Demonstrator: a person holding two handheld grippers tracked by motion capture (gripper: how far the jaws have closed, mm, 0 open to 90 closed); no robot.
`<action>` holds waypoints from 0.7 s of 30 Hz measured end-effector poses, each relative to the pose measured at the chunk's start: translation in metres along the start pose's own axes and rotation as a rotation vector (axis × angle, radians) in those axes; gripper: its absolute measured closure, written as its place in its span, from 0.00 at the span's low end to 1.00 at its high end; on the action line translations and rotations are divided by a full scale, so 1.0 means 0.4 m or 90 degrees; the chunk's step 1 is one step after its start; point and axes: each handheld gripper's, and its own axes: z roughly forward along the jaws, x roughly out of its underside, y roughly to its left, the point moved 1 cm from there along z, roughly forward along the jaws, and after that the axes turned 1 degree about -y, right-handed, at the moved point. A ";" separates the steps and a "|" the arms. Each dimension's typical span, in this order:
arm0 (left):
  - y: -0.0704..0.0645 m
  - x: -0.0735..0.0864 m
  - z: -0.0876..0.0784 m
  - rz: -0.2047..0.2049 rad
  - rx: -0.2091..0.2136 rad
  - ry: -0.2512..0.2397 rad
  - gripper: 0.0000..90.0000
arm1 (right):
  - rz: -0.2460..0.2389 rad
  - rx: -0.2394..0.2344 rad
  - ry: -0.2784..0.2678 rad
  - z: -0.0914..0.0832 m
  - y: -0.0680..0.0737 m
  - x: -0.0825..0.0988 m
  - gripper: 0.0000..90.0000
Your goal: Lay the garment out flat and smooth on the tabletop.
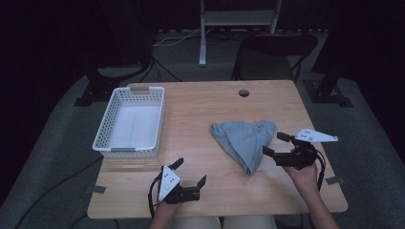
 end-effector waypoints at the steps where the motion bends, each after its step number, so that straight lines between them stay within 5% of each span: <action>1: 0.000 0.000 0.000 0.000 -0.002 0.000 0.04 | -0.003 -0.004 0.000 0.013 0.002 -0.007 0.14; 21: 0.000 0.000 0.000 0.000 0.002 0.001 0.04 | 0.007 -0.037 0.056 0.178 0.023 -0.062 0.15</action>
